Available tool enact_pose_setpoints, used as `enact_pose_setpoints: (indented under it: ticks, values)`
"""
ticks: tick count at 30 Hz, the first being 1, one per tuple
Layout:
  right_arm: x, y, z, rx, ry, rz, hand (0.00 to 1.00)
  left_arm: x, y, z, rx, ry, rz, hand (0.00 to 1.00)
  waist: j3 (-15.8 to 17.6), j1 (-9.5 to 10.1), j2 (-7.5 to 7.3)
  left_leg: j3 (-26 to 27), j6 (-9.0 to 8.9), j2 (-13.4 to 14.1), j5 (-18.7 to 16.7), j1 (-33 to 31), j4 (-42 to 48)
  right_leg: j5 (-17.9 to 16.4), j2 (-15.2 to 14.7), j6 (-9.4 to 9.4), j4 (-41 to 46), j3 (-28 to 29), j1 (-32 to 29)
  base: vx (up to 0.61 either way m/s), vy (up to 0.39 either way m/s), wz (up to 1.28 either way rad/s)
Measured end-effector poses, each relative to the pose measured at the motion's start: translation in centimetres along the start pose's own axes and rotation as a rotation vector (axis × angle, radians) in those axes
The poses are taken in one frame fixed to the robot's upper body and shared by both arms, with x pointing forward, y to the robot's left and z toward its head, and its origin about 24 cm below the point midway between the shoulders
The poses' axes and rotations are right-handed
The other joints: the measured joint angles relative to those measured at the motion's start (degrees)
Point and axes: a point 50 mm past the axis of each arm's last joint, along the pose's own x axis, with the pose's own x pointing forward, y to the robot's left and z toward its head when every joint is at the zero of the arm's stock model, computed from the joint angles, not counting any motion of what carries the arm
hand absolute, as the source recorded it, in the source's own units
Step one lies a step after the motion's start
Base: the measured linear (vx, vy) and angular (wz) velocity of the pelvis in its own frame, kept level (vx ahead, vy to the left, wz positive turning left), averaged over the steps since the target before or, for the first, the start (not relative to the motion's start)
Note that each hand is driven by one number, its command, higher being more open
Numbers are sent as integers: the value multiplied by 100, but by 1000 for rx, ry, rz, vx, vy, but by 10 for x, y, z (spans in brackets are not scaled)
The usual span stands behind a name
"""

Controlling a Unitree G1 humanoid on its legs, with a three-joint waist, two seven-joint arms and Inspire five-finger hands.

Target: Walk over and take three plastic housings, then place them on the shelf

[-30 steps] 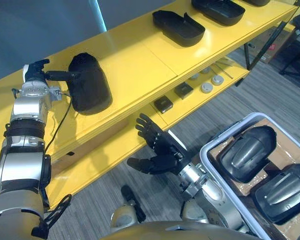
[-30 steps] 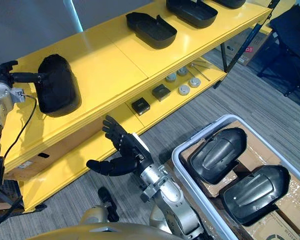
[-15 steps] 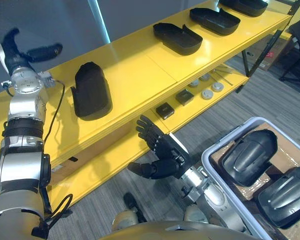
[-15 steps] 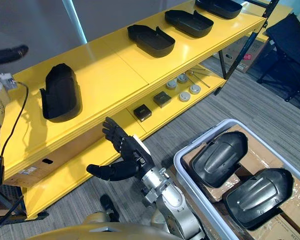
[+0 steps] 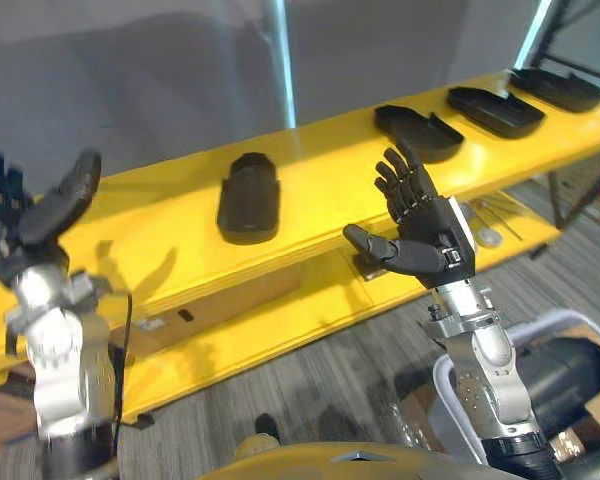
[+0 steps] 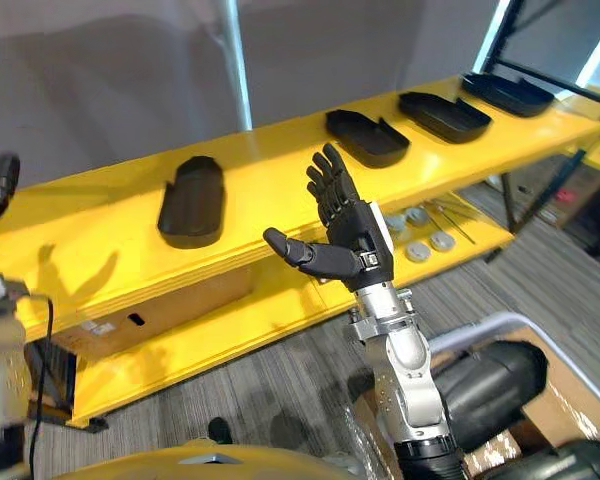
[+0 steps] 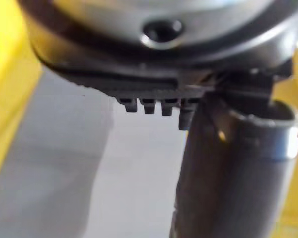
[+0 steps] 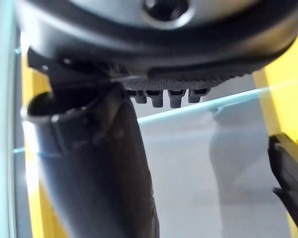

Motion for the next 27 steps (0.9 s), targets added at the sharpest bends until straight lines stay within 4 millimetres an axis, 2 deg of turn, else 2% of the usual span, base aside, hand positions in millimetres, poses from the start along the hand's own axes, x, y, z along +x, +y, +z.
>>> enact_pose_setpoints:
  ticks: [3, 6, 9, 13, 16, 19, 20, 22, 25, 27]
  values:
    - [23, 3, -6, -34, 26, 67, 100, -21, 9, -6, 13, 58, -16, 100, -61, 217, -78, -247, -7, -53, 5, -166, 1, -11, -7, -1, 4, -285, 37, -24, 18, 47]
    - [53, 14, -12, -27, 42, 127, 100, -33, 5, -8, 0, 89, -91, 100, -59, 421, -77, -452, -40, -132, 43, -172, 0, -11, -35, 0, -9, -483, 196, -26, 43, 35]
    - [73, 29, -17, -28, 67, 179, 100, -43, -1, -8, -10, 108, -186, 100, -53, 582, -64, -627, -40, -175, 42, -286, 0, -11, -30, 1, -32, -656, 210, -26, 37, 30]
    - [84, 46, -31, 0, 108, 209, 100, -52, -3, -13, -37, 129, -213, 100, -36, 731, -40, -717, -45, -210, 48, -341, 0, -11, -18, 1, -84, -803, 278, -11, 26, 20]
    - [92, 59, -29, 22, 88, 219, 100, -61, -4, -18, -55, 168, -209, 100, -23, 767, -29, -815, -42, -242, 89, -338, 1, -14, -19, 5, -83, -873, 344, 18, 12, 15]
    - [111, 74, -26, 68, 73, 197, 100, -70, -13, -25, -96, 210, -229, 100, 24, 801, 35, -893, -8, -251, 140, -327, 2, -34, -12, 33, -80, -935, 396, 10, 3, 9]
    - [119, 81, -31, 89, 97, 164, 100, -74, -19, -27, -118, 227, -255, 100, 35, 839, 53, -928, -8, -259, 140, -329, 4, -44, -12, 47, -78, -951, 406, 7, 1, 7]
    - [122, 88, -40, 101, 141, 135, 100, -77, -25, -29, -135, 241, -279, 100, 47, 884, 67, -949, -7, -267, 141, -329, 13, -60, -13, 65, -74, -968, 421, 16, -1, 7]
    - [121, 102, -64, 112, 261, 95, 100, -81, -32, -31, -156, 257, -305, 100, 113, 912, 77, -996, -7, -286, 145, -329, 17, -104, -24, 93, -27, -997, 444, 17, -2, 8]
    - [119, 104, -73, 108, 312, 64, 100, -84, -37, -33, -170, 267, -320, 100, 233, 942, 97, -1033, -12, -284, 152, -330, 17, -135, -28, 81, 42, -1036, 449, 5, -2, 9]
